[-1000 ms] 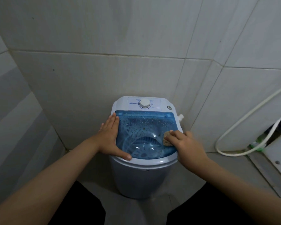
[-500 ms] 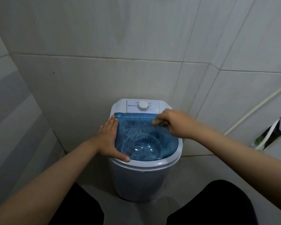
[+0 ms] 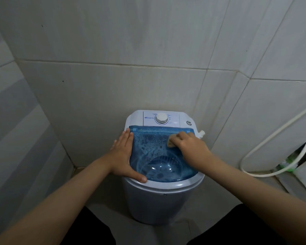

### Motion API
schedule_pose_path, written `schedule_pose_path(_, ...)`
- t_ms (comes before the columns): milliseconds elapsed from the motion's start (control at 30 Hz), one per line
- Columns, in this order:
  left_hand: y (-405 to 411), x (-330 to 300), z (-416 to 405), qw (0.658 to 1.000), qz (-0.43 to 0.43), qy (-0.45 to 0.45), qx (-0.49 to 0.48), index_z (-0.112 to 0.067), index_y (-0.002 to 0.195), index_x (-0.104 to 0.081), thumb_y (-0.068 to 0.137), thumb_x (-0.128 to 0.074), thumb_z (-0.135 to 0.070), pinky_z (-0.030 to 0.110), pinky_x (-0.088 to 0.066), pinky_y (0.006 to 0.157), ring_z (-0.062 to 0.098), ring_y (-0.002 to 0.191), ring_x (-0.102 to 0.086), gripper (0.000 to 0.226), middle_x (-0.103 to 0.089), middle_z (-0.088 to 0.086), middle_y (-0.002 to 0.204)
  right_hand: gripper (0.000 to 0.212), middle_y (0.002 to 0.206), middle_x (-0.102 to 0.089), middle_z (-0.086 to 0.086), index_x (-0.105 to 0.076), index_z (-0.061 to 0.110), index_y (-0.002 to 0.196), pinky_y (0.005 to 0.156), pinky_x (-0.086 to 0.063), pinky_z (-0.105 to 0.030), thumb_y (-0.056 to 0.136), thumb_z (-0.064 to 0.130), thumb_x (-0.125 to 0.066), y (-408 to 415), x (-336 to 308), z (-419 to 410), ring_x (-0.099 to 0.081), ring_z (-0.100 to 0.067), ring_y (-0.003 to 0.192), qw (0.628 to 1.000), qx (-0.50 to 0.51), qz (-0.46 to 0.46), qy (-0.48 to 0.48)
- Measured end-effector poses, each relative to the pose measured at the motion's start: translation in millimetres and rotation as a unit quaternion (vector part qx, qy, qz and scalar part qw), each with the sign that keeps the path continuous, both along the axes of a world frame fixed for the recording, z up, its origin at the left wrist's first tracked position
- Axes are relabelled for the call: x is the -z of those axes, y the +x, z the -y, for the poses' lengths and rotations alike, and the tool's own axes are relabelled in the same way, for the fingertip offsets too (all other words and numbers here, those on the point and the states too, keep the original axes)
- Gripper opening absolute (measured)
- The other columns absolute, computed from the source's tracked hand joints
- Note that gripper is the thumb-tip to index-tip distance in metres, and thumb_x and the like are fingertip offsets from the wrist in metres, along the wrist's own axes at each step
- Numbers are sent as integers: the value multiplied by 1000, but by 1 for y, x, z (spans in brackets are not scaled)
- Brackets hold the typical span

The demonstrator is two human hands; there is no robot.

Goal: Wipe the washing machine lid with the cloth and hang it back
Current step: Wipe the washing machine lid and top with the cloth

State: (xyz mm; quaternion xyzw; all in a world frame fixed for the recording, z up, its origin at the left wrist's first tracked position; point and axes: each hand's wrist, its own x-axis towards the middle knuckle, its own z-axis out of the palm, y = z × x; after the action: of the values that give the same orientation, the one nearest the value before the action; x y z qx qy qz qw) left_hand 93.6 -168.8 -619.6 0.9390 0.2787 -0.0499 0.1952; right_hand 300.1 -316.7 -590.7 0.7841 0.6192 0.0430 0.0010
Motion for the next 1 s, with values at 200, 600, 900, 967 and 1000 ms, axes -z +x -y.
schedule_pose_path(200,0,0,0,1000,-8,5,3,-11,143,29,30,-54,-94,47,8,118,18,138,34,163,40,4,149,56,125,-50,-6,-45,26,130,82,-51,-38,82,-3,-48,-21,-9,44,-49,-29,109,997,-48,-22,-54)
schedule_pose_path(600,-1,-4,3,1000,-7,-4,-1,-13,143,30,32,-57,-93,48,7,118,18,138,35,161,41,2,149,45,109,-61,-7,-62,23,113,75,-50,-34,80,-5,-50,23,-34,-57,-60,-27,101,996,-23,-77,35)
schedule_pose_path(900,0,0,0,1000,5,-7,2,-14,143,30,28,-53,-95,48,8,118,17,137,36,163,41,2,149,47,118,-56,-10,-56,17,120,69,-49,-40,80,-8,-49,1,-6,-39,-51,-32,103,998,-38,-32,35)
schedule_pose_path(967,0,0,1,1000,6,-8,2,-13,143,30,28,-52,-95,47,9,118,17,137,36,163,40,2,150,46,118,-55,-8,-54,19,120,75,-52,-42,81,-5,-53,-5,-1,-22,-50,-30,104,997,-53,-36,36)
schedule_pose_path(1000,0,0,1,1000,6,-7,0,-13,143,29,27,-52,-95,47,9,118,17,137,36,164,40,3,150,45,118,-55,-7,-54,20,120,77,-52,-43,81,-3,-54,-8,1,-15,-50,-29,104,997,-60,-36,36)
